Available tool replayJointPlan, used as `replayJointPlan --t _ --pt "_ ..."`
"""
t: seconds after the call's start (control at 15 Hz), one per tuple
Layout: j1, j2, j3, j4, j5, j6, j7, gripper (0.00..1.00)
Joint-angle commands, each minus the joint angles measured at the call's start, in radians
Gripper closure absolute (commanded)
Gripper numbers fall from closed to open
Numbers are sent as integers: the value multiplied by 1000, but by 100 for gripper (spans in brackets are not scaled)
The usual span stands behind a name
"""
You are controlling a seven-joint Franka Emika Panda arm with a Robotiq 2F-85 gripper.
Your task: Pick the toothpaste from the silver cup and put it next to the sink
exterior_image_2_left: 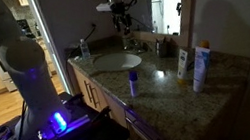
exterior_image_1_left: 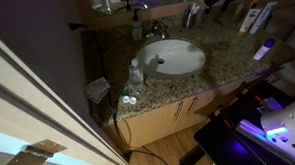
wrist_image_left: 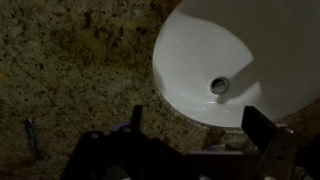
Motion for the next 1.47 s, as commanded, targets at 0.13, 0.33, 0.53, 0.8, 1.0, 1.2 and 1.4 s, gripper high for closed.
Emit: replayJointPlan --t 0.13,0.33,0.53,0.8,1.0,1.2,1.4 --pt "-10 72 -46 -2 -19 47 -207 0" --pt "-42 149 -102 79 4 91 -276 0" --pt "-50 131 -109 71 9 90 -209 0" --pt "-63 197 -118 149 26 89 -166 0" --pt "-70 276 -125 175 60 121 -311 0" --pt "-97 370 -131 279 132 169 -421 0" --pt "-125 477 -111 434 216 187 -413 0"
